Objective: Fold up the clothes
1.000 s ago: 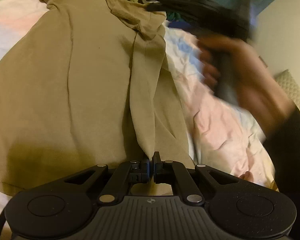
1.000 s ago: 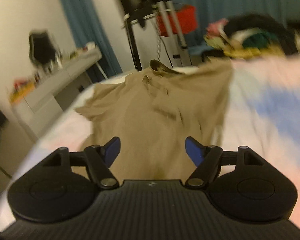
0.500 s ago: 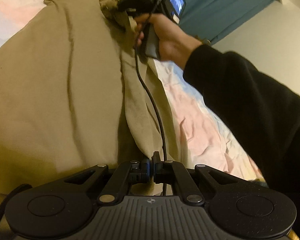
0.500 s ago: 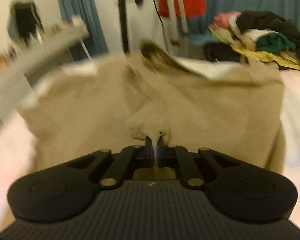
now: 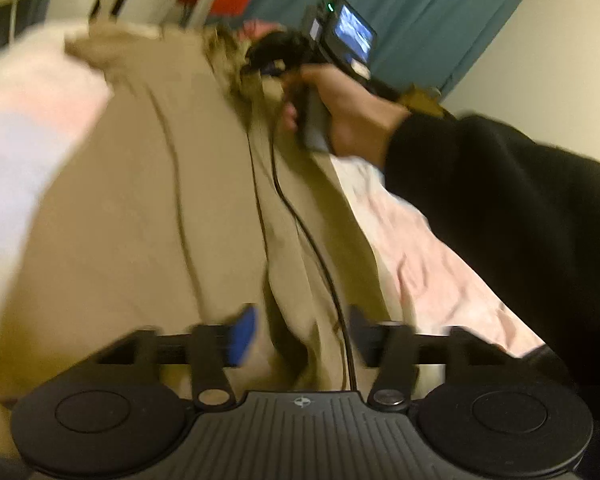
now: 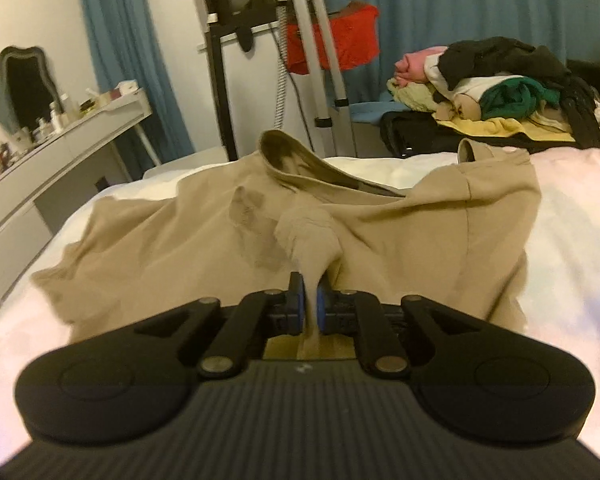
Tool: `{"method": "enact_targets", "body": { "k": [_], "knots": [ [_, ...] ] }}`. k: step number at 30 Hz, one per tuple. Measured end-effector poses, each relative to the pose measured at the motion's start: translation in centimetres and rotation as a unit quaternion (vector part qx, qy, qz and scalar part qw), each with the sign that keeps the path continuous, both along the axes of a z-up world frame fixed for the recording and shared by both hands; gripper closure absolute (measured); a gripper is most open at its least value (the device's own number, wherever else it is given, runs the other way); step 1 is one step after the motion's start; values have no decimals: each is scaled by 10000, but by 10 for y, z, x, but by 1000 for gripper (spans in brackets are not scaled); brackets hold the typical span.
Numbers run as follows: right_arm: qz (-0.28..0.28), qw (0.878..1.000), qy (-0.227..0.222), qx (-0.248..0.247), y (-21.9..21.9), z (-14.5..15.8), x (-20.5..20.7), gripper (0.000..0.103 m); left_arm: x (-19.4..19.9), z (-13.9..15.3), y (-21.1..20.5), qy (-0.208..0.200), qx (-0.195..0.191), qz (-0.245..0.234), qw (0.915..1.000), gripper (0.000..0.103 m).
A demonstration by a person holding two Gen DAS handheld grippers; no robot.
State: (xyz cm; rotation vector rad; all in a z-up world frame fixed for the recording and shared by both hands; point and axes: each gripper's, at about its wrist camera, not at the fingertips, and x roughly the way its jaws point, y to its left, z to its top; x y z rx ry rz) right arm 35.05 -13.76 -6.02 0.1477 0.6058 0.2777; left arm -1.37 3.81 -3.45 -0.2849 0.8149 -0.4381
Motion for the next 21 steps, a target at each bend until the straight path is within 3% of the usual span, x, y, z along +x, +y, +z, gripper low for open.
{"method": "enact_targets", "body": {
  "k": [1,3,4,9,16,21],
  "knots": [
    [24,10000,-44,28,0,7,-8,58,-2,5,-1,-79,76,72,9999,35],
    [15,9996,-202,184,-1,23,-31,28,-7,16,-5,-209,225,199,9993,30],
    [10,9992,-297,272,-2,32,-43,23,-10,22,-5,-286,303,258,9988,27],
    [170,9957,-575,709,-8,71,-109,23,-25,51,7,-650,557,533,9949,22],
    [205,9941,-885,601,-23,108,-201,23,-45,103,42,-1227,834,1317,9801,19],
    [165,9936,-1038,421,-30,121,-263,23,-47,115,47,-1405,919,1529,9739,19]
  ]
}}
